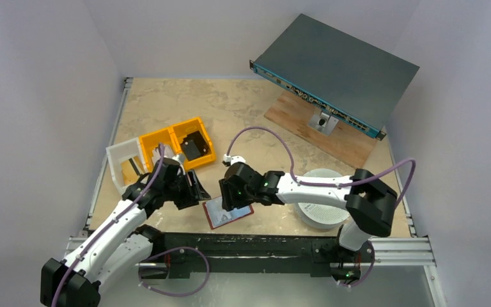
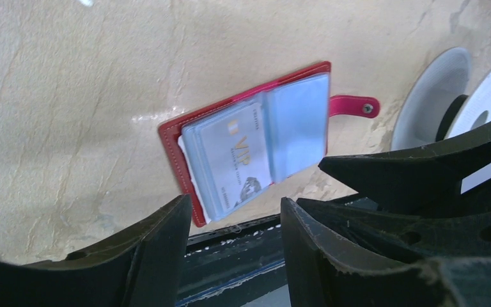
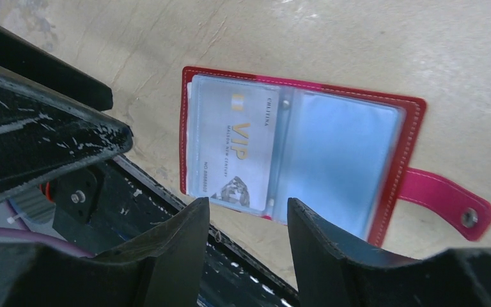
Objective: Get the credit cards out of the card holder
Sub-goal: Remove the credit card from the card holder.
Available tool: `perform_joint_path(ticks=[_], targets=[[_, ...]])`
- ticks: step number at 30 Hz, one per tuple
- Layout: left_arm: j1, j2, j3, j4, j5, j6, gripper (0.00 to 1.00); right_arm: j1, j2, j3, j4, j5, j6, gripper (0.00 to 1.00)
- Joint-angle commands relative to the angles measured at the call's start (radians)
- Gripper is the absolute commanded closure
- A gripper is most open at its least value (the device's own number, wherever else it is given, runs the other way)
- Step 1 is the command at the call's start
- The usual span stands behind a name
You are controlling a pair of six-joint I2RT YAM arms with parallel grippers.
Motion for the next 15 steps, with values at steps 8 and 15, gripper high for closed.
perform_joint_path(ticks=[8, 15], targets=[[0.010, 0.033, -0.097, 0.105, 0.071, -0.015, 0.59, 0.024, 0.139, 0.089, 0.055, -0.037, -0.028, 0.52], [0.009, 0.084, -0.141, 0.209, 0.118, -0.046, 0.72, 0.020, 0.171, 0.041, 0.128, -0.091, -0.002, 0.52]])
